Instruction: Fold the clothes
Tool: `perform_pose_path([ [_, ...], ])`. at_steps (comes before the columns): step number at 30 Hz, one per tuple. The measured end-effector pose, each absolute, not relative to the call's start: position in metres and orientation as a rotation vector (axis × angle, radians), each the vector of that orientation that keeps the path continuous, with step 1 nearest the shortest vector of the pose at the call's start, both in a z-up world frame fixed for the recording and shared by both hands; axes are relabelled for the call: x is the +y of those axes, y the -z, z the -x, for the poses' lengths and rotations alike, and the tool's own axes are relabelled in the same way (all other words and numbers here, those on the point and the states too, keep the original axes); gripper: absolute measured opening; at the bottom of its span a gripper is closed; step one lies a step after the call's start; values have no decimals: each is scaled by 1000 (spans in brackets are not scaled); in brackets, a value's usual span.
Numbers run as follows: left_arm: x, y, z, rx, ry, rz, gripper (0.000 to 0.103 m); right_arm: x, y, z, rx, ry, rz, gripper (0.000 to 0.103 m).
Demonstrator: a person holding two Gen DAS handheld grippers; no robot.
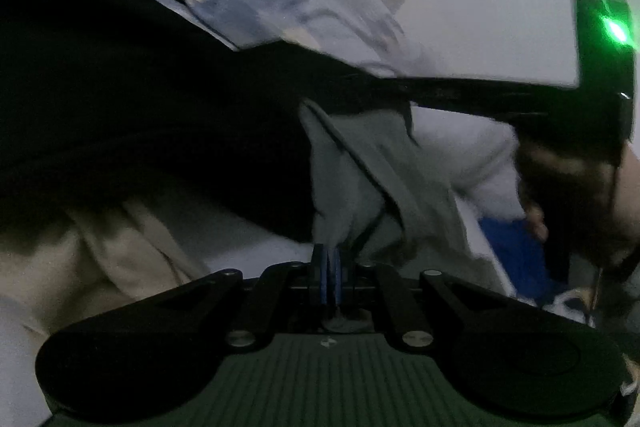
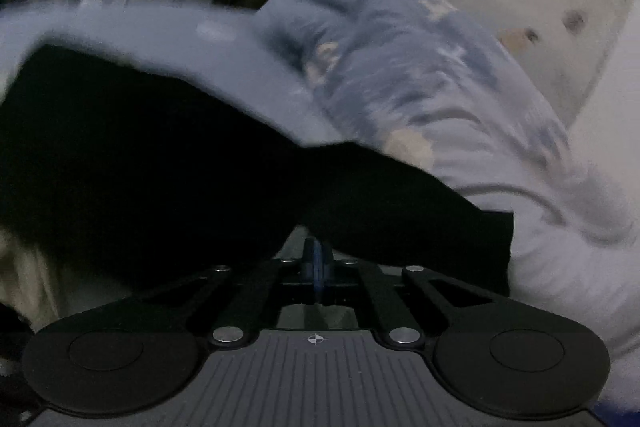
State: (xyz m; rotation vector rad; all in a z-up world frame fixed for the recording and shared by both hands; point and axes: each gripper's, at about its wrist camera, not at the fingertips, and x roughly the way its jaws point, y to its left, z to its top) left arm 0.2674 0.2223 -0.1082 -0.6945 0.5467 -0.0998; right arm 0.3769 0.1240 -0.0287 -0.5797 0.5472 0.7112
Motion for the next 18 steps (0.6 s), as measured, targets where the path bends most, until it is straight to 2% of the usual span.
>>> perform_pose_path([
  [3,236,106,-262,526,81,738,8,114,13,-390,596,-743,459,1],
  [6,234,109,-264,541,76,729,8,120,19,-387,629,-782,496,3],
  [8,230,110,-267,554,76,724,8,130,31,-374,623,-800,593,12],
  [10,227,111,-268,562,79,710,8,141,43,-362,617,-813,690,39],
  [11,226,111,-268,565,82,708,8,146,49,-356,608,-815,736,42],
  [15,225,111,-269,569,87,706,8,159,65,-352,586,-779,839,43],
  [17,225,112,-268,574,85,703,8,164,73,-354,581,-754,879,39],
  [18,225,113,-267,576,84,704,8,164,76,-357,582,-730,887,30],
])
